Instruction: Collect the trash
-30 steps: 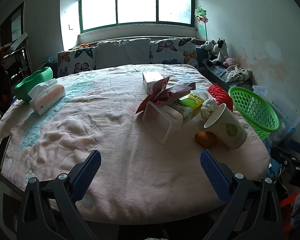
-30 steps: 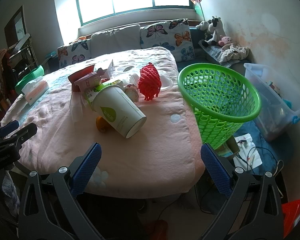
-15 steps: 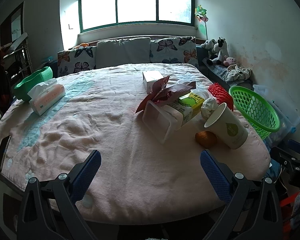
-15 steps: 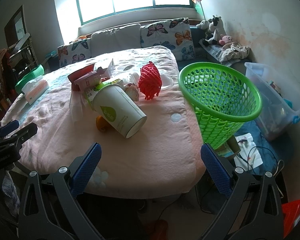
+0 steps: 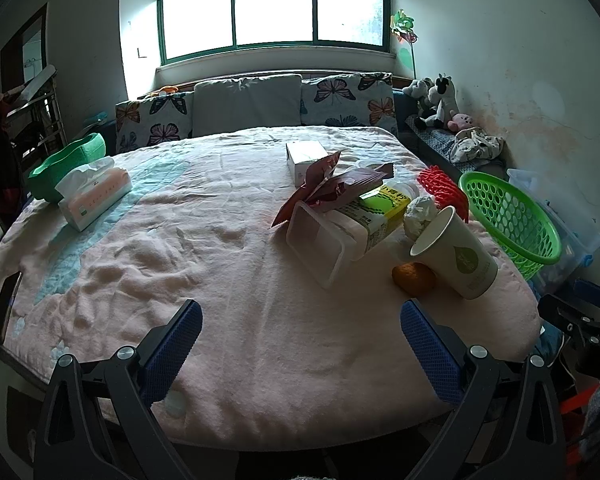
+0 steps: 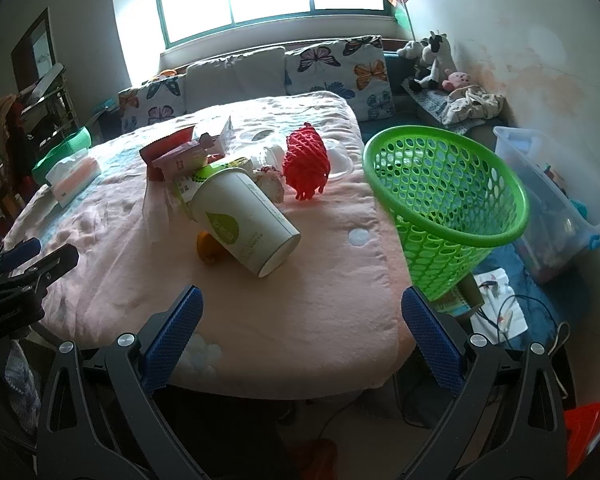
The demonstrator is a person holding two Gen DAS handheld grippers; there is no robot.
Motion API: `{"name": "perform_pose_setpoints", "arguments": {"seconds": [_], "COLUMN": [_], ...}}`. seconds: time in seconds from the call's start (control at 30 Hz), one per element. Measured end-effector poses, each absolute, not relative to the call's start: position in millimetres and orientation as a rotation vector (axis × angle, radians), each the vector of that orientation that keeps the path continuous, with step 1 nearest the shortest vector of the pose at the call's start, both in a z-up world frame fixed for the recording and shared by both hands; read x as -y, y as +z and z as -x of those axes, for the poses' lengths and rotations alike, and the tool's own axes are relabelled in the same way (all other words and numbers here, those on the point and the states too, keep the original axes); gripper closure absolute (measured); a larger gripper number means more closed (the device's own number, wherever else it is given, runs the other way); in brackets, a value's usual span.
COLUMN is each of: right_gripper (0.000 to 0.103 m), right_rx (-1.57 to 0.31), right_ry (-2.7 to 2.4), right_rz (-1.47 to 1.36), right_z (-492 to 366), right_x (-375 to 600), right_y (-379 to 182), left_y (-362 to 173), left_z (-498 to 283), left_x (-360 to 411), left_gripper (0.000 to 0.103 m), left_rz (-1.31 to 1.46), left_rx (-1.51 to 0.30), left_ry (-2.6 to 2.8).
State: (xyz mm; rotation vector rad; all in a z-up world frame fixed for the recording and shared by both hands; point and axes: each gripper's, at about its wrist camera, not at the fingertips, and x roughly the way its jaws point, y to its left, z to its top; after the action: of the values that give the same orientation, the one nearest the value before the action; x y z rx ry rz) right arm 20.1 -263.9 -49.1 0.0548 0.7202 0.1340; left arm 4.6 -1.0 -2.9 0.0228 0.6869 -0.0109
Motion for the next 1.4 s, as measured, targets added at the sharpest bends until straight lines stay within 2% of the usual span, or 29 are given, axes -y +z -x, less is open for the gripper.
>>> {"name": "perform_pose_setpoints", "arguments": {"seconds": [1.4], "right_gripper": [0.004], "right_rx": [-0.751], "right_ry": [0.182], "right_rz": [-0.014], "right_z": [-52], "right_x": [253], "right_y": [-55], "left_y": [-10], "left_z": [-37], "left_x": [-11], "left_gripper": [0.007], "left_rz": [-0.018], "left_rx": [-0.735], "left_ry": [-0.003]}}
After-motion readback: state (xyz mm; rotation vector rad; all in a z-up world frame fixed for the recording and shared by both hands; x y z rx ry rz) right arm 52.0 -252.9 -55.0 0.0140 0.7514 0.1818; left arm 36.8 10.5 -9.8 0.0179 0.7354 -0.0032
